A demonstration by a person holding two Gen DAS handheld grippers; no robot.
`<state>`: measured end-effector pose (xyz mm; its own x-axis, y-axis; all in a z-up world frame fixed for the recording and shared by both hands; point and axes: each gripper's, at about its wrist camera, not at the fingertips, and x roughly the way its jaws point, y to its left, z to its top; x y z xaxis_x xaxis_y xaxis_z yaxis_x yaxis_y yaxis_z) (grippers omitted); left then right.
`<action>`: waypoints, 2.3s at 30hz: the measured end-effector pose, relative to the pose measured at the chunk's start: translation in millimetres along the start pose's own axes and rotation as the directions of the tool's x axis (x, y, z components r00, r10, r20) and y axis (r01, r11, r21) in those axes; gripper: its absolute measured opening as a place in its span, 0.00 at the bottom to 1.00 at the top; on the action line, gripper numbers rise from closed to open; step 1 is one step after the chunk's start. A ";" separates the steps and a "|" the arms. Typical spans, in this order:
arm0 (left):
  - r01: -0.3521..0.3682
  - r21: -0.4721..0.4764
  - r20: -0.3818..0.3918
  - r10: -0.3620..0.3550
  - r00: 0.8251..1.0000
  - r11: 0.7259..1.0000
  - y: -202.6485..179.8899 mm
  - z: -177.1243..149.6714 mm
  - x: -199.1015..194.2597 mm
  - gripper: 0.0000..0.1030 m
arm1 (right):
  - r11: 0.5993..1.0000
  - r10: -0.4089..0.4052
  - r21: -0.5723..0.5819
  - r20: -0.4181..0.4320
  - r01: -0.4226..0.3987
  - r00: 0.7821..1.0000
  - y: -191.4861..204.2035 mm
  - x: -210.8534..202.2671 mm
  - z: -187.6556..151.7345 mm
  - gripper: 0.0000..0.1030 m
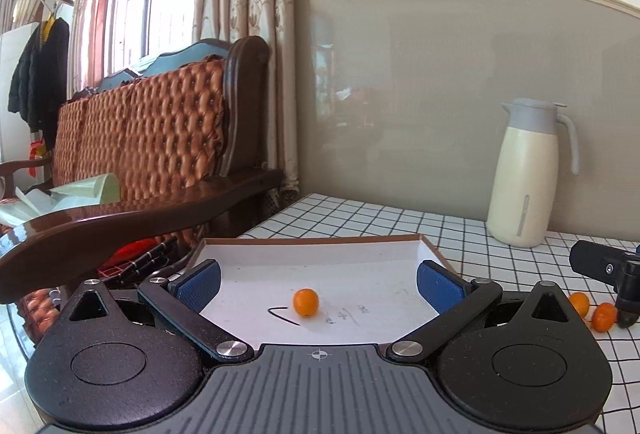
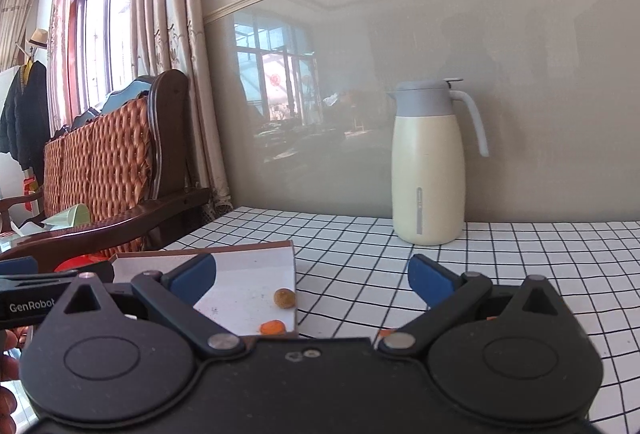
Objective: Organize fruits
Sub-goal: 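Open both tools to drop the orange and brown fruit into the box, then move both tools back toward the remaining fruits on the table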
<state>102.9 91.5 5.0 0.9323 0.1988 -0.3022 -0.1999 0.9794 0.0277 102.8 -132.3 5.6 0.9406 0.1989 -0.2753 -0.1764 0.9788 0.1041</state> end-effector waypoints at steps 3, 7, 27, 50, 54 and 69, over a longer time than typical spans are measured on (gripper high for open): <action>0.044 0.016 -0.007 -0.044 0.999 0.999 -22.8 -6.2 -3.2 1.00 | 0.999 -0.041 0.010 -0.007 0.041 0.999 -19.9 -9.4 -6.9 0.94; 0.106 0.027 -0.026 -0.105 0.994 0.994 -50.5 -16.5 -3.3 1.00 | 0.994 -0.098 0.036 -0.023 0.099 0.995 -46.0 -18.7 -18.9 0.94; 0.305 0.098 -0.078 -0.298 0.951 0.947 -152.2 -53.1 15.1 1.00 | 0.952 -0.279 0.109 -0.091 0.288 0.956 -136.2 -25.8 -57.5 0.94; 0.348 0.116 -0.132 -0.332 0.934 0.930 -191.2 -67.2 54.7 1.00 | 0.943 -0.279 0.142 -0.148 0.299 0.949 -159.2 4.3 -64.0 0.69; 0.352 0.119 -0.141 -0.335 0.932 0.928 -199.9 -68.0 61.7 0.96 | 0.943 -0.277 0.143 -0.161 0.301 0.947 -164.5 10.9 -63.6 0.64; 0.365 0.074 -0.210 -0.344 0.915 0.928 -211.8 -67.6 91.4 0.72 | 0.944 -0.257 0.163 -0.188 0.288 0.948 -173.1 37.9 -59.7 0.46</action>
<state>210.0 -100.1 -93.0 0.8588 -0.1620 -0.4861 0.1775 0.9840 -0.0143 151.7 -291.2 -79.9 0.8823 -0.0536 -0.4677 0.1515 0.9730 0.1743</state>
